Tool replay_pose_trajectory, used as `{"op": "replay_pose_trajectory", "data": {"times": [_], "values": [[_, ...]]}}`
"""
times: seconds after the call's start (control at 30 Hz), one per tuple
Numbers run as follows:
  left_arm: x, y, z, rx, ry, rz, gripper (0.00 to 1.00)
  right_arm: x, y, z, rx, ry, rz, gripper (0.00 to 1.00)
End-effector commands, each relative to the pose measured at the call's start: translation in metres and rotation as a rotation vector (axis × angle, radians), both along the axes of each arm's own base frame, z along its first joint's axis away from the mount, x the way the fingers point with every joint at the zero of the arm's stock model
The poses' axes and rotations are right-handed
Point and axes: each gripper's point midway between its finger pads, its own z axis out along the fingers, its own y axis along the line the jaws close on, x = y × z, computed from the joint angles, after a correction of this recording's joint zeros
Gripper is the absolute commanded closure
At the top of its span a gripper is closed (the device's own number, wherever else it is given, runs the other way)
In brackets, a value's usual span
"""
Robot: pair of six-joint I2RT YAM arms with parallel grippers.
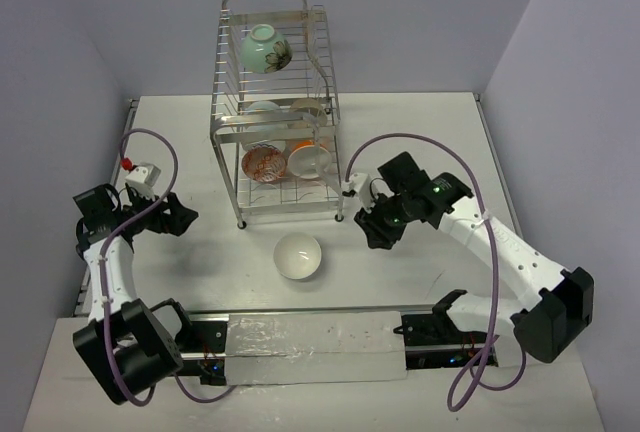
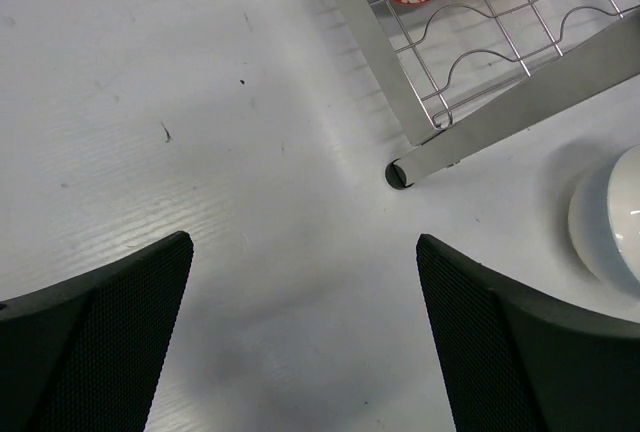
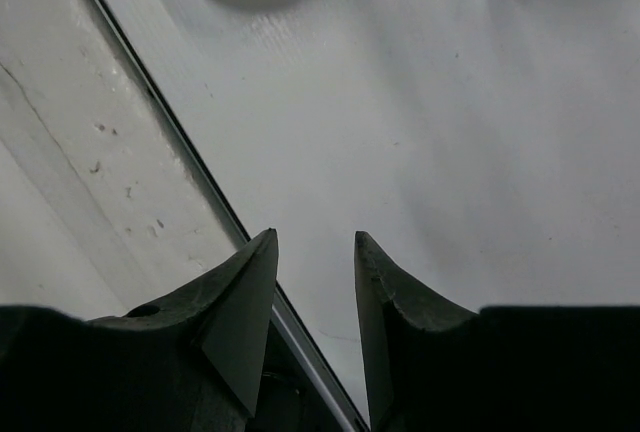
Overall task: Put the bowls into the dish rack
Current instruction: Pick up the bowl from the center of the board.
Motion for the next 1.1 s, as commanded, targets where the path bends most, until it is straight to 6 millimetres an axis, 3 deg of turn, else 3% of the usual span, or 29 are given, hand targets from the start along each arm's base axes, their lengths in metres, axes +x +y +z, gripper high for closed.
{"op": "replay_pose_trajectory", "data": {"times": [0.0,0.1,0.3,0.43,0.8,1.07], "values": [[0.0,-0.001,0.008,0.049,-0.08,-0.034,0.02,0.004,0.001,-0.008,-0.03,-0.068,0.028,0.55],[-0.004,-0.004,0.011,0.06,-0.101,-0.06,0.02,0.004,0.009,-0.031,-0.084,-0.046,0.058,0.53],[-0.008,-0.007,0.013,0.08,-0.132,-0.077,0.02,0.013,0.037,-0.053,-0.104,-0.04,0.1,0.49],[-0.007,-0.007,0.013,0.072,-0.124,-0.071,0.02,0.022,0.062,-0.051,-0.097,-0.061,0.124,0.47],[-0.009,-0.009,0.013,0.073,-0.128,-0.093,0.01,0.041,0.105,-0.057,-0.094,-0.039,0.18,0.46],[-0.009,-0.009,0.014,0.074,-0.13,-0.094,0.01,0.044,0.12,-0.072,-0.127,0.008,0.225,0.45]]}}
